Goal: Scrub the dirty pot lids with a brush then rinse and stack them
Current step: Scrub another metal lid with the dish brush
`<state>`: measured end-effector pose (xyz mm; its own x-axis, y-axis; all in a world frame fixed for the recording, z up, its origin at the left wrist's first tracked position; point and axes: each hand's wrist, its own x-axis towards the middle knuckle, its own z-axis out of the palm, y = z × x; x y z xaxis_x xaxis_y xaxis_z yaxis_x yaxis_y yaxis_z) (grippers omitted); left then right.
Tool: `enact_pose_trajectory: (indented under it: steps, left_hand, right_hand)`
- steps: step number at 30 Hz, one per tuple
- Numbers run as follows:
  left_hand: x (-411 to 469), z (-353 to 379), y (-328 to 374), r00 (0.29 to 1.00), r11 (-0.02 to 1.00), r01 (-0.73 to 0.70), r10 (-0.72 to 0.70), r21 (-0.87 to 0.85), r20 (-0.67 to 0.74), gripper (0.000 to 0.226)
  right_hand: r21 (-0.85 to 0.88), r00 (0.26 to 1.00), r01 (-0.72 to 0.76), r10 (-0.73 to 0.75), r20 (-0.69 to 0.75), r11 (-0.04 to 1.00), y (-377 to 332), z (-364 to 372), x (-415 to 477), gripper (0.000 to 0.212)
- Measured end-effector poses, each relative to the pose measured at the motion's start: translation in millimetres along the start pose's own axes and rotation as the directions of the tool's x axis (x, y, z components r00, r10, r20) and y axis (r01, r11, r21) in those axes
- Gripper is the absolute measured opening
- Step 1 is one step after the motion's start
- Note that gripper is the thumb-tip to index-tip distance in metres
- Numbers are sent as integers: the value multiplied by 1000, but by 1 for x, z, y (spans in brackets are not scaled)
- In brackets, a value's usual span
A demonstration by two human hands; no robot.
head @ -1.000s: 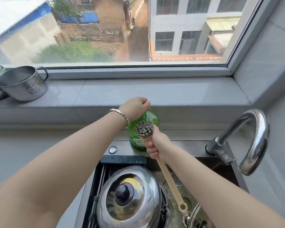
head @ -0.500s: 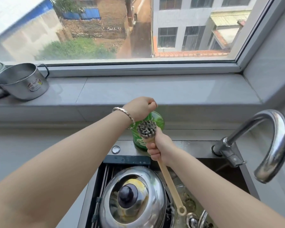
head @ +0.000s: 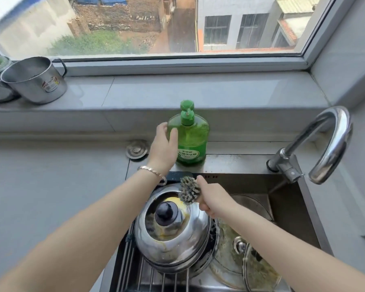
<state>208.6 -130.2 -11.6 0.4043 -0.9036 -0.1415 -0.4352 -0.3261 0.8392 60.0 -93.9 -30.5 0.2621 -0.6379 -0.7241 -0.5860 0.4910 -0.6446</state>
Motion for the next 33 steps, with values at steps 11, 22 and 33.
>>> enact_pose_trajectory:
  steps: [11,22,33]
  left_hand:
    - [-157,7,-160,366,153,837,-870,-525,331,26]
    - [-163,21,-167,587,-63,513,-702,-856,403,12]
    - [-167,-2,-93,748,410,428,-661,-806,60,37]
  right_hand:
    - [-72,995,-99,97,-28,992,68,21,-20,50]
    - [-35,984,-173,172,-38,984,82,25,-25,50]
    - [-168,929,290,-319,-189,942,74,9,-63,42]
